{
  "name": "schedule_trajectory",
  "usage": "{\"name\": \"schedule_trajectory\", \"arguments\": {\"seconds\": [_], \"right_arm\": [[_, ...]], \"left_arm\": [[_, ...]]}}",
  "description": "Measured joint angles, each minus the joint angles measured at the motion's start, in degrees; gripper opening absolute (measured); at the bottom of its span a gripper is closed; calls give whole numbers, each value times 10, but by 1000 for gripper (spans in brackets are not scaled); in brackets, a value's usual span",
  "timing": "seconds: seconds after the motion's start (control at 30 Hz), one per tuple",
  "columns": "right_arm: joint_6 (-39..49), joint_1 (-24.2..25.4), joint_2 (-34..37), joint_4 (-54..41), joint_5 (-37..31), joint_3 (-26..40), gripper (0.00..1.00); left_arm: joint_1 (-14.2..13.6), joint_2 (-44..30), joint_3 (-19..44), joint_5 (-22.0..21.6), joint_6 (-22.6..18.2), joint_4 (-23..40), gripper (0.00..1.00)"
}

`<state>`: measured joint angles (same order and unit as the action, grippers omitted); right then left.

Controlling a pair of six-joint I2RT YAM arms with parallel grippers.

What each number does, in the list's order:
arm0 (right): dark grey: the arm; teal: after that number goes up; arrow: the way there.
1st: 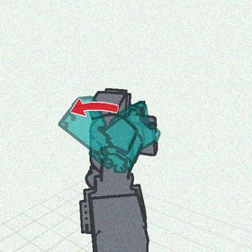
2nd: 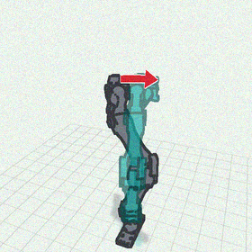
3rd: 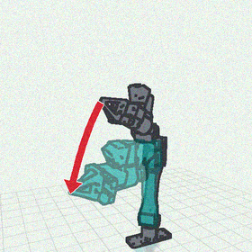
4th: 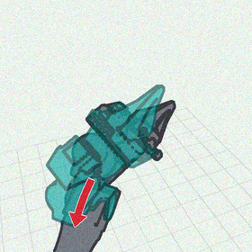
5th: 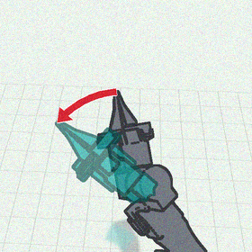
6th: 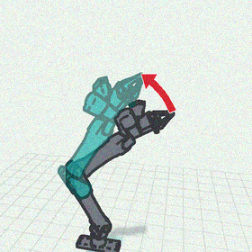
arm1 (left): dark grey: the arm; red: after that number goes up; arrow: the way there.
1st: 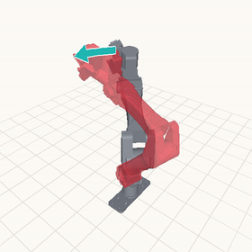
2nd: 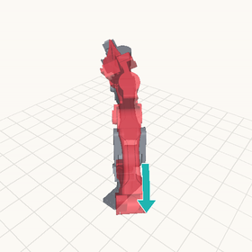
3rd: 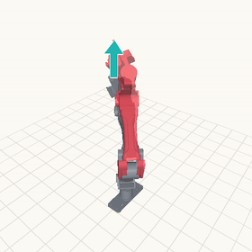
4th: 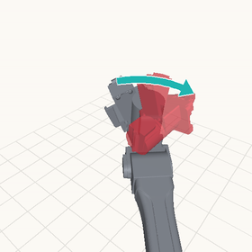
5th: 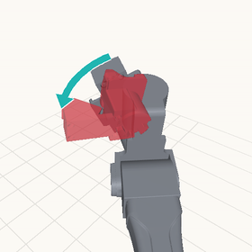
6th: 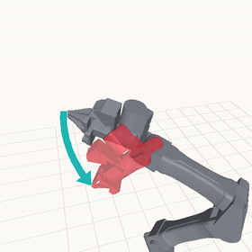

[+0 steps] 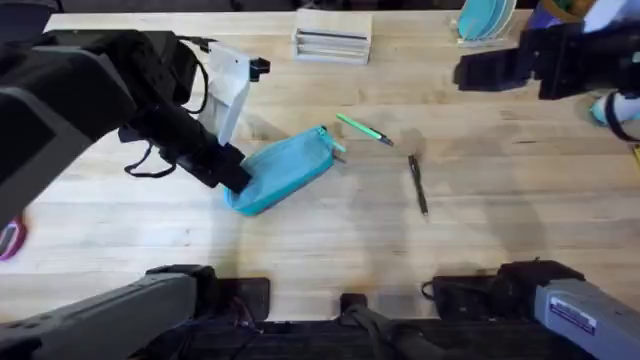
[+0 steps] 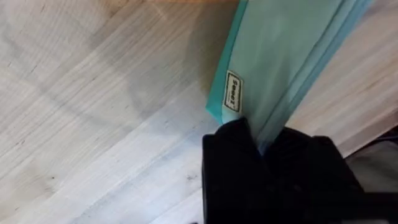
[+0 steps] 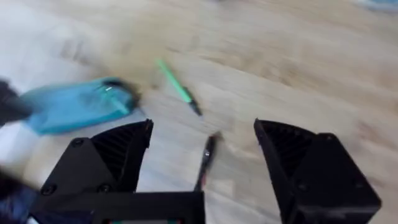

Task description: Unzip the bag, pick up the pens from the table one at a time and place them inside, then zip the bag closed.

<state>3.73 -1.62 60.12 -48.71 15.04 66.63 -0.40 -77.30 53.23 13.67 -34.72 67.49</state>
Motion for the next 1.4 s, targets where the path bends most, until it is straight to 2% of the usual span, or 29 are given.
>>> {"name": "schedule_trajectory", "arguments": {"seconds": [0.2, 0.4, 0.43, 0.63, 0.93, 1.4], "right_arm": [[97, -73, 46, 16, 83, 1, 997], [152, -140, 74, 20, 104, 1, 997], [165, -190, 82, 21, 108, 1, 997], [172, -243, 118, 23, 112, 1, 997], [173, -277, 177, 27, 112, 1, 997], [172, -279, 183, 53, 116, 1, 997]], "left_arm": [[0, 0, 0, 0, 0, -2, 42], [0, 0, 0, 0, 0, -2, 42], [0, 0, 0, 0, 0, -2, 42], [0, 0, 0, 0, 0, -2, 42], [0, 0, 0, 0, 0, -3, 43], [0, 0, 0, 0, 0, -3, 43]]}}
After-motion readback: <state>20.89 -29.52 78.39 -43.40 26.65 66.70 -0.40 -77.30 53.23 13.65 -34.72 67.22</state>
